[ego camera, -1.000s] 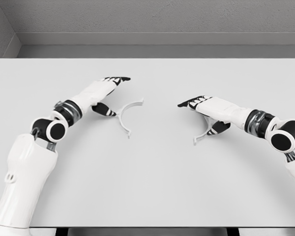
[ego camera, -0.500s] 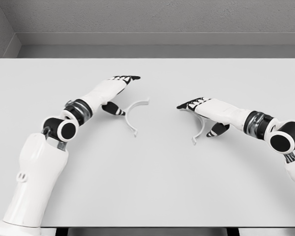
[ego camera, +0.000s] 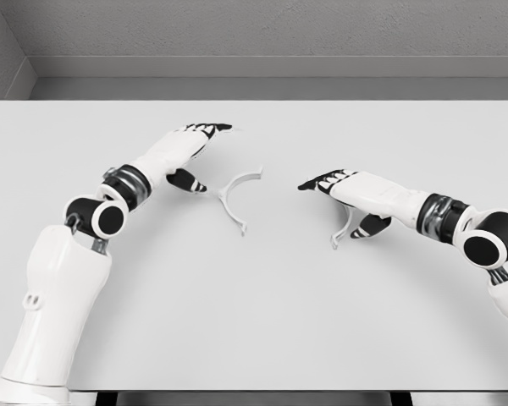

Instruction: Assemble PVC drainage pipe clamps

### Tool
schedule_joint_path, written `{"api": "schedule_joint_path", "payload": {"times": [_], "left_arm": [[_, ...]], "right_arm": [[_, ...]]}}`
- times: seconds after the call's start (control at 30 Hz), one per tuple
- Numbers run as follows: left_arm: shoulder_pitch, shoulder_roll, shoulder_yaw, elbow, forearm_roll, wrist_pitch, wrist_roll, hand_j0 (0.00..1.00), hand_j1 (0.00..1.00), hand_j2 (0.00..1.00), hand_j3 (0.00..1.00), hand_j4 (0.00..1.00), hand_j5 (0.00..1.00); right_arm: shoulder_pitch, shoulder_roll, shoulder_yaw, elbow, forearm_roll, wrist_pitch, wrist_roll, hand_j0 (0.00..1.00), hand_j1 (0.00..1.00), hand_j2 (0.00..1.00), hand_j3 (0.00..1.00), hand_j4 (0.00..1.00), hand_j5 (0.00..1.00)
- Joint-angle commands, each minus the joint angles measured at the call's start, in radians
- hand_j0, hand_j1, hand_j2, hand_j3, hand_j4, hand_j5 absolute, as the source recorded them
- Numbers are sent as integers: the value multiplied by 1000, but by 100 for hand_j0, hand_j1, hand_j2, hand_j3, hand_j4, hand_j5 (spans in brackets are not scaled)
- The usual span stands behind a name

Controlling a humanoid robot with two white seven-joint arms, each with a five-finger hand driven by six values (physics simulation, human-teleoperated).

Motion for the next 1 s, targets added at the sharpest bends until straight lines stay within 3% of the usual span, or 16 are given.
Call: {"api": "schedule_joint_path", "payload": {"times": [0.0,0.13,0.37,0.97], "left_arm": [[-6,18,16,41,3,0,0,100,100,100,100,100,100],[-52,14,4,95,5,32,2,100,100,100,100,100,100],[-95,-49,-61,103,0,32,11,100,100,100,100,100,100],[-100,-57,-81,140,-1,66,31,100,100,100,100,100,100]], "right_arm": [[0,0,0,-5,-4,3,0,100,100,100,100,100,100],[5,2,0,-5,-4,3,0,100,100,100,100,100,100],[2,5,17,-3,-3,5,0,100,100,100,100,100,100],[-6,31,28,0,0,14,0,100,100,100,100,100,100]]}}
